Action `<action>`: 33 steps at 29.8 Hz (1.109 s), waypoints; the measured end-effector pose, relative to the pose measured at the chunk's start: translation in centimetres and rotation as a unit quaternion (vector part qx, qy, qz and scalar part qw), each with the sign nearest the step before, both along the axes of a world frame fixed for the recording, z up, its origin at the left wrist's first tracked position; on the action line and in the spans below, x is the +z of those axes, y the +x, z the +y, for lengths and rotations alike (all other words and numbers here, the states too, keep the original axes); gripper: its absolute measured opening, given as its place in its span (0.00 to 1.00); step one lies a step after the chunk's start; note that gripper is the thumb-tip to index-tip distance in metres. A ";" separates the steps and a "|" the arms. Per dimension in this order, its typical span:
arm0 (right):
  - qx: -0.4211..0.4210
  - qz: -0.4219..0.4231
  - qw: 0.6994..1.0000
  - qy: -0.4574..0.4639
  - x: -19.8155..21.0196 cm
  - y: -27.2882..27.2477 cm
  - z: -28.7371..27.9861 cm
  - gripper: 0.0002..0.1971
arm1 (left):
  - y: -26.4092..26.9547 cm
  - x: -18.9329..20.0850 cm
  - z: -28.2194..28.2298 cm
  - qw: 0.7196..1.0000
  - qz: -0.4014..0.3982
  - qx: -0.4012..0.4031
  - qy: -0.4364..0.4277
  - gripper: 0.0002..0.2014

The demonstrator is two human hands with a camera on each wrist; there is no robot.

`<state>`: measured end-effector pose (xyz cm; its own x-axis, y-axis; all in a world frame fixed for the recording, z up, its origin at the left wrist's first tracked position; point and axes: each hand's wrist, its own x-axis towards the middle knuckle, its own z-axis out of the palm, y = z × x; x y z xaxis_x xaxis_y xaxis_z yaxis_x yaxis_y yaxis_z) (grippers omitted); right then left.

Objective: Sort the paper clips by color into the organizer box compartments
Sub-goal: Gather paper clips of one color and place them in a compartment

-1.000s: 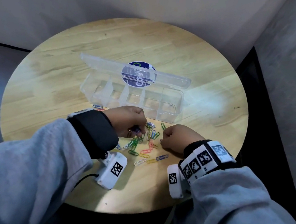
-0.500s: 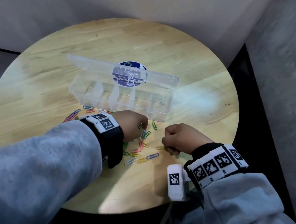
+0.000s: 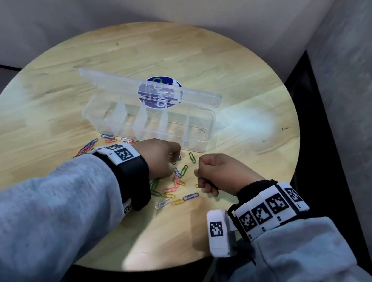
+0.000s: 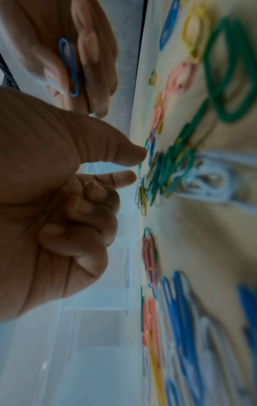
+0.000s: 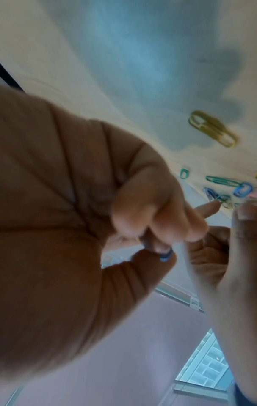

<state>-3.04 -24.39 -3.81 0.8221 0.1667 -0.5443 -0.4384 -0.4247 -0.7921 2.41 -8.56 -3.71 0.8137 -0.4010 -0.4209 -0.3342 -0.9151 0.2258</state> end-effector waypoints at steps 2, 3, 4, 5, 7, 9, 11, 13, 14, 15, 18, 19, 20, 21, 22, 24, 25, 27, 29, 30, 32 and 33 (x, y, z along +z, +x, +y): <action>-0.004 -0.002 1.000 -0.006 0.0 0.0 0.1 0.17 | -0.1 -0.1 -0.3 1.000 -0.006 -0.026 0.002 0.09; -0.006 -0.005 1.000 -0.012 0.0 0.0 0.1 0.17 | -0.1 -0.2 -0.4 0.999 -0.004 -0.038 0.004 0.08; -0.009 -0.009 1.000 -0.016 0.0 0.0 0.1 0.16 | -0.1 -0.4 -0.6 0.999 0.003 -0.047 0.004 0.08; -0.010 -0.013 1.000 -0.020 0.0 0.0 0.0 0.16 | -0.1 -0.5 -0.7 0.999 0.009 -0.052 0.004 0.07; -0.008 -0.019 0.999 -0.025 0.0 0.0 -0.1 0.15 | -0.1 -0.7 -0.8 0.998 0.017 -0.052 0.010 0.07; -0.004 -0.013 1.000 -0.026 -0.1 -0.1 -0.2 0.12 | 0.0 -0.7 -0.8 0.998 0.026 -0.052 0.023 0.06; 0.000 0.005 1.000 -0.027 -0.2 0.0 0.0 0.11 | 0.0 -0.7 -0.7 0.997 0.040 -0.052 0.027 0.03; 0.009 0.022 0.999 -0.045 -0.3 0.0 0.1 0.11 | -0.1 -0.6 -0.5 0.997 0.061 -0.039 0.021 0.02; 0.018 0.028 0.998 -0.059 -0.4 0.0 0.1 0.11 | -0.1 -0.7 -0.4 0.997 0.075 -0.030 0.015 0.03; 0.034 0.030 0.996 -0.076 -0.4 0.0 0.1 0.11 | -0.2 -0.7 -0.2 0.996 0.090 -0.022 0.007 0.03; 0.100 0.014 0.984 -0.146 -0.3 0.0 0.3 0.08 | -0.4 -0.5 0.5 0.993 0.120 -0.005 -0.019 0.05; 0.116 0.004 0.978 -0.171 -0.2 -0.1 0.3 0.08 | -0.3 -0.1 0.8 0.991 0.127 0.007 -0.032 0.07; 0.129 -0.007 0.973 -0.191 -0.2 -0.1 0.4 0.08 | -0.2 0.2 1.1 0.989 0.135 0.024 -0.049 0.08; 0.139 -0.015 0.968 -0.206 -0.1 -0.1 0.6 0.08 | -0.1 0.7 1.5 0.986 0.145 0.043 -0.070 0.09; 0.147 -0.023 0.964 -0.219 0.0 -0.1 0.8 0.07 | 0.1 1.0 1.9 0.979 0.164 0.067 -0.097 0.10; 0.162 -0.031 0.955 -0.246 -0.1 -0.1 1.1 0.07 | 0.4 1.5 2.8 0.955 0.210 0.122 -0.171 0.10; 0.169 -0.031 0.951 -0.257 -0.2 -0.1 1.3 0.07 | 0.5 1.6 3.3 0.939 0.227 0.152 -0.211 0.11; 0.188 -0.033 0.942 -0.277 -0.2 -0.2 1.7 0.08 | 0.7 1.8 4.3 0.904 0.245 0.211 -0.279 0.15; 0.208 -0.038 0.933 -0.290 -0.2 -0.2 2.1 0.09 | 0.8 2.1 5.1 0.861 0.259 0.266 -0.346 0.18; 0.216 -0.040 0.930 -0.296 -0.2 -0.2 2.3 0.08 | 0.8 2.3 5.5 0.836 0.267 0.292 -0.379 0.18; 0.240 -0.049 0.918 -0.312 -0.1 0.0 2.8 0.08 | 0.8 2.7 6.3 0.790 0.276 0.334 -0.433 0.13; 0.253 -0.053 0.911 -0.321 -0.1 0.1 3.0 0.08 | 0.8 2.9 6.7 0.775 0.278 0.350 -0.446 0.11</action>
<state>-2.90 -21.37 -3.89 0.7822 0.2149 -0.5848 0.0081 -0.9421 -0.3353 3.19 -1.88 -0.76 0.7561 -0.2760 -0.5935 0.5495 -0.2249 0.8046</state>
